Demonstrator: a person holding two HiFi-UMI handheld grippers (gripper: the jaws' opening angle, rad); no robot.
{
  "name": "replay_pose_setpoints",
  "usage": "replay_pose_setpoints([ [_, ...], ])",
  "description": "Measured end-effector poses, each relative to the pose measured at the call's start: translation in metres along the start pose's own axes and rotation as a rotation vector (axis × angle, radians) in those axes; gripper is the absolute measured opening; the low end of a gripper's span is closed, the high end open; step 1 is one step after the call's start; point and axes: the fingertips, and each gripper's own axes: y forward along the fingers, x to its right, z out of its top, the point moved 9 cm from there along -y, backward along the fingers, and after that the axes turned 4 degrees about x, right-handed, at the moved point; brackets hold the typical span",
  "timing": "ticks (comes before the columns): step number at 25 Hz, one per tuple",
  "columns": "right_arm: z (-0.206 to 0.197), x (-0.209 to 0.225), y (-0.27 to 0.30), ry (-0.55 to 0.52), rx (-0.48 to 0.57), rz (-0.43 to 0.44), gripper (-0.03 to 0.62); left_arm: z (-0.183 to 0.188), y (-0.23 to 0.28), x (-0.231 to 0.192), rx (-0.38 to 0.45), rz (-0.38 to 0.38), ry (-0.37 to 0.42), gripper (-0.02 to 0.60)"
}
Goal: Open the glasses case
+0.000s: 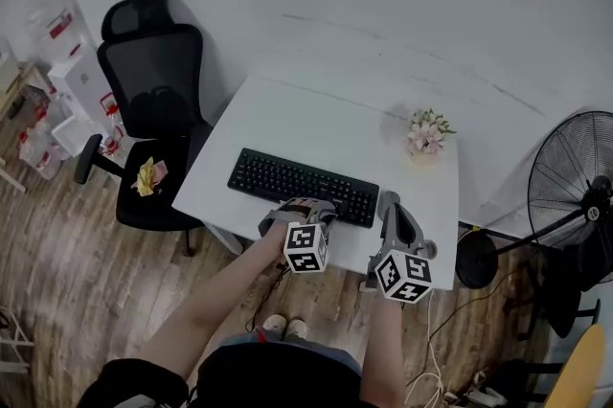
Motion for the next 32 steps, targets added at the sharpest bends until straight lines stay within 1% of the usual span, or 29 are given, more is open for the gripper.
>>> replay_pose_setpoints([
  [4,0.000,-0.004,-0.001,0.004,0.001,0.005,0.008,-0.005,-0.026,-0.025,0.127,0.133,-0.341,0.044],
  [6,0.000,-0.006,-0.001,0.006,0.003,0.007,0.008,-0.011,-0.040,-0.036,0.177,0.203,-0.482,0.027],
  [8,0.000,-0.007,0.000,0.007,0.005,0.008,0.008,-0.018,-0.054,-0.048,0.207,0.281,-0.576,0.009],
  [10,0.000,-0.009,0.000,0.009,0.007,0.010,0.008,-0.025,-0.068,-0.058,0.239,0.354,-0.668,0.008],
  [12,0.000,-0.011,0.000,0.012,0.011,0.013,0.008,-0.031,-0.084,-0.067,0.278,0.405,-0.762,0.008],
  [14,0.000,-0.013,0.000,0.013,0.018,0.015,0.008,-0.038,-0.096,-0.075,0.316,0.442,-0.831,0.008],
  [16,0.002,-0.015,0.001,0.011,0.028,0.020,0.008,-0.042,-0.108,-0.083,0.362,0.482,-0.860,0.008],
  [18,0.003,-0.017,0.002,0.007,0.036,0.026,0.008,-0.041,-0.121,-0.090,0.406,0.527,-0.849,0.008],
  [20,0.004,-0.019,0.002,0.004,0.044,0.031,0.008,-0.039,-0.131,-0.093,0.432,0.559,-0.823,0.008],
  [23,0.004,-0.022,0.000,-0.001,0.056,0.037,0.008,-0.038,-0.142,-0.092,0.458,0.576,-0.800,0.008],
  [28,0.006,-0.025,-0.003,-0.010,0.070,0.040,0.008,-0.047,-0.154,-0.081,0.483,0.592,-0.849,0.008],
  [32,0.007,-0.029,-0.003,-0.019,0.071,0.043,0.008,-0.051,-0.157,-0.077,0.473,0.609,-0.848,0.008],
])
